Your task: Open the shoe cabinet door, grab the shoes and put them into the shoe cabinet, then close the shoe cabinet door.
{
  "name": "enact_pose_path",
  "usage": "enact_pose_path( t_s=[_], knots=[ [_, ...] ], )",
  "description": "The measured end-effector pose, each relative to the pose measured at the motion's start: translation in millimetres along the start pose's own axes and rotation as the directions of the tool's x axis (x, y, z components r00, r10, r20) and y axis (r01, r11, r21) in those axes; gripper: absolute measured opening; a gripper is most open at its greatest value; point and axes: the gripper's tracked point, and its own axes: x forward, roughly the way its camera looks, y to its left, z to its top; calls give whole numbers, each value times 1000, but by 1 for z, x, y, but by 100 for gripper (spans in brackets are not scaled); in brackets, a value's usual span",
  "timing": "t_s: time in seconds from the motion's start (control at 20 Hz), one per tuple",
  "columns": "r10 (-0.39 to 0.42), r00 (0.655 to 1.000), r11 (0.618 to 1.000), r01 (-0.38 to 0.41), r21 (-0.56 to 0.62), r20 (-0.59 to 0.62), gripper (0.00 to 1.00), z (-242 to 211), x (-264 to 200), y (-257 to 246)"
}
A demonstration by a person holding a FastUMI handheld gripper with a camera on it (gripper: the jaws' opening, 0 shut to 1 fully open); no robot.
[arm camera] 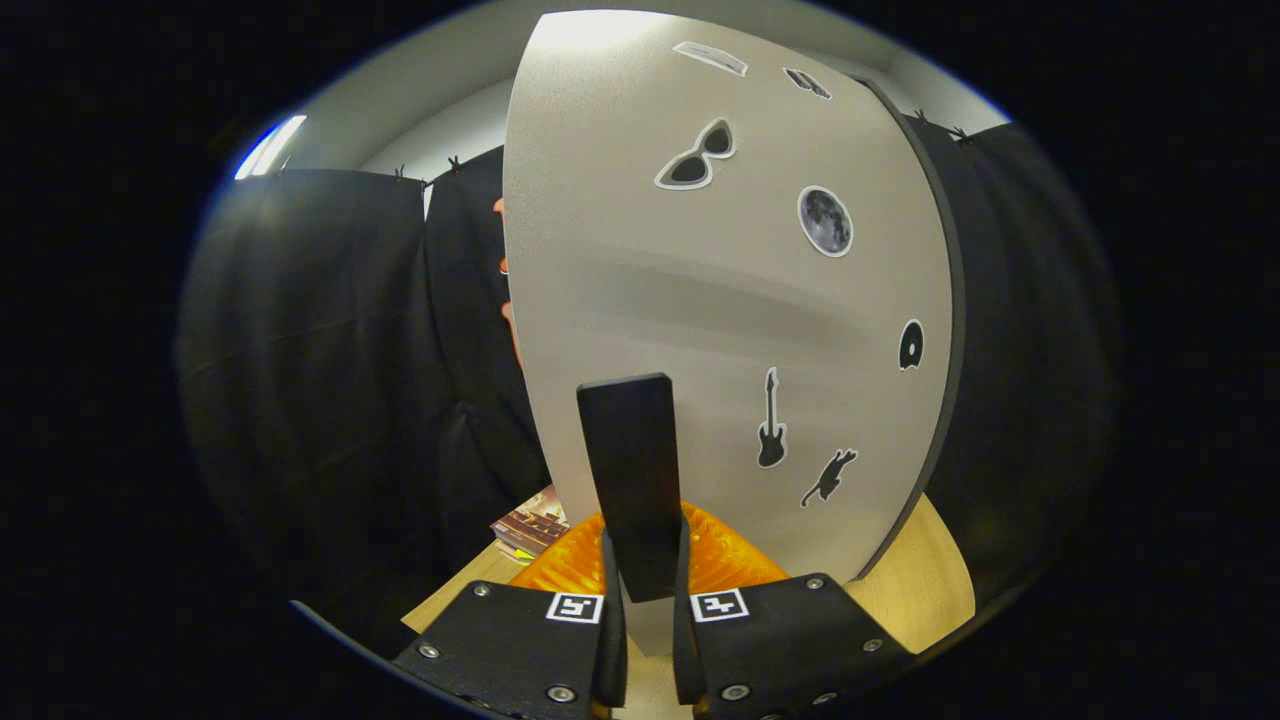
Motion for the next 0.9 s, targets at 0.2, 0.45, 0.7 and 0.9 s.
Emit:
enact_pose_path(
  t_s=[0.2, 0.45, 0.7, 0.9],
  knots=[
    [35, 999, 999, -35, 2, 1, 18, -3, -14, -7],
    [43, 999, 998, -44, 37, 31, 18, -5, -34, -24],
    [-7, 999, 999, 6, 43, 31, 17, -8, -55, -47],
    [-87, 996, 995, 85, 43, 35, 17, -9, -68, -74]
  ],
)
